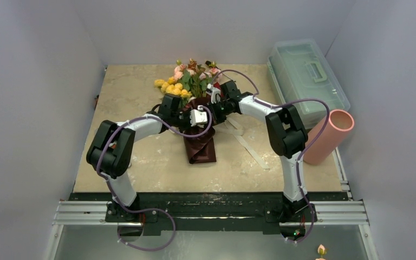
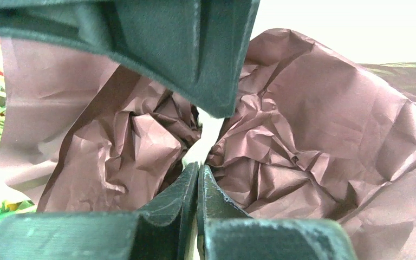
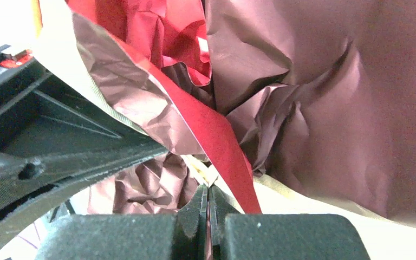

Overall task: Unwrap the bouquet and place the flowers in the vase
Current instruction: Untie the ribbon from the wrapping paper.

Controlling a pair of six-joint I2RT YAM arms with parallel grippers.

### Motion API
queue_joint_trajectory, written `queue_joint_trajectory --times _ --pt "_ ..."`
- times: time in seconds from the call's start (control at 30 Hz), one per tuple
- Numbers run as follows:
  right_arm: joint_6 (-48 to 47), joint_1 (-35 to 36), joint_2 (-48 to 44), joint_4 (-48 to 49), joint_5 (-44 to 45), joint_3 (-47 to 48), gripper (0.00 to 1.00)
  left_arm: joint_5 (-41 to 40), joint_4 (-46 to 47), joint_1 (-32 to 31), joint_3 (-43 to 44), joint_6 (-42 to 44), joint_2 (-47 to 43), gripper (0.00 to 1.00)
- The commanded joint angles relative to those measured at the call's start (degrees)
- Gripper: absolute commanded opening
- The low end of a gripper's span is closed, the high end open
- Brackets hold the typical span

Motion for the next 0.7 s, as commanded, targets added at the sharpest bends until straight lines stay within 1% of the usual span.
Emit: queue_joint_trajectory --times 0.0,0.2,0.33,0.37,0.43,0.5,0.67 --pt "-3.24 -1.40 -3.72 -1.98 2.91 -1.42 0.00 -3.00 -1.39 2.17 0.61 -1.37 -1.95 0.00" --pt "-4.38 -1.64 -4.16 -2.16 2.83 -1.64 0.00 -3.20 -0.79 2.18 0.48 -1.42 -1.80 0.03" --pt "-4.97 -1.68 -5.03 -1.44 1.29 -2.04 0.00 -2.93 -0.86 2.18 0.80 -0.59 -1.35 0.02" --pt "-4.99 -1.69 -5.14 -1.44 1.10 -1.96 0.00 -2.68 -0.91 2.18 0.87 -0.42 -1.27 0.00" --pt "-4.90 -1.83 -5.21 -1.45 1.36 -2.06 0.00 -2.30 -1.21 2.18 1.17 -0.44 -1.32 0.00" --pt "-5.07 -2.05 -5.36 -1.37 1.84 -2.55 0.00 -2.00 -0.81 2.52 1.18 -1.37 -1.57 0.00" --pt "-6.35 -3.55 -5.50 -2.02 3.96 -4.56 0.00 -0.71 1.44 5.18 1.21 -6.93 -1.91 0.00"
